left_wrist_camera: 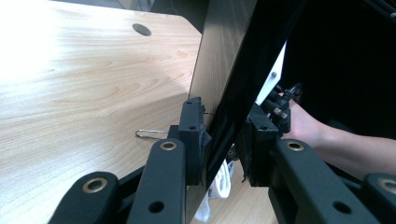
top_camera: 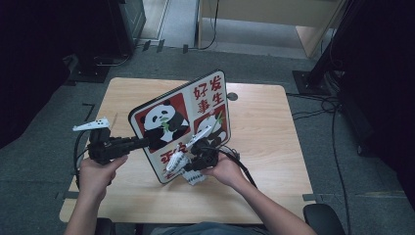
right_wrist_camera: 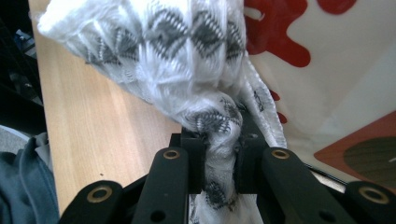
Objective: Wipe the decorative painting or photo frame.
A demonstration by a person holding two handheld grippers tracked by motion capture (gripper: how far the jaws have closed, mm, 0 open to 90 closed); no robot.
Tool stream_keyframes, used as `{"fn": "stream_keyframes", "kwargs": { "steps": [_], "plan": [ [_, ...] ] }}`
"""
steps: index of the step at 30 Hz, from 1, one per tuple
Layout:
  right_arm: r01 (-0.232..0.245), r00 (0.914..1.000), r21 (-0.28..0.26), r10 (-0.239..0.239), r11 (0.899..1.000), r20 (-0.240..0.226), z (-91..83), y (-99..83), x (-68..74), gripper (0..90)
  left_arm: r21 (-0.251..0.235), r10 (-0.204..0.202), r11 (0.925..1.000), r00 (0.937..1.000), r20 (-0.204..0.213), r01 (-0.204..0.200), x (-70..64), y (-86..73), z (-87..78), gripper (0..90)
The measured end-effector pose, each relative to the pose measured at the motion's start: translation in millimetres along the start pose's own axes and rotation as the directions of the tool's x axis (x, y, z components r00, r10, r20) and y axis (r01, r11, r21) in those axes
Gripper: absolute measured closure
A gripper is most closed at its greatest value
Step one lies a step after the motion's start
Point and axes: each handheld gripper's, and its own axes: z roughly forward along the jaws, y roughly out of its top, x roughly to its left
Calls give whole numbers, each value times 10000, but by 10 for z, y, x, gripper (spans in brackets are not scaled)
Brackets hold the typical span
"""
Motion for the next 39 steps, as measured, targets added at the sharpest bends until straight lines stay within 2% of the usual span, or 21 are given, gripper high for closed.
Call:
{"fn": "stream_keyframes", "kwargs": {
  "steps": [6,9,12,15,17,27,32,39],
  "plan": [
    [182,9998,-134,-183,9997,-31,-94,32,40,798,26,-71,10000,10000,-54,71,4,6,-15,696],
    [258,9996,-198,-260,9995,-71,-169,69,73,798,74,-71,9999,10000,-26,71,10,13,-28,628],
    [289,9996,-270,-291,9992,-68,-218,98,93,799,141,-14,9999,9999,-104,16,5,22,-42,600],
    [416,9991,-428,-418,9982,-27,-360,185,131,799,210,50,9998,9999,-163,-46,-4,28,-56,528],
    [446,9990,-498,-447,9978,-11,-400,213,141,800,317,64,9995,9999,-151,-59,1,32,-76,518],
    [895,9960,-1180,-884,9890,151,-883,573,285,799,176,82,9998,9997,-236,-78,30,43,-200,467],
    [1235,9923,-1383,-1219,9827,196,-1088,772,376,799,-93,-22,10000,9991,-433,18,85,29,-280,427],
    [1751,9846,-1697,-1727,9698,286,-1369,1074,525,799,-195,96,9997,9962,-861,-113,193,1,-318,423]
  ]
}}
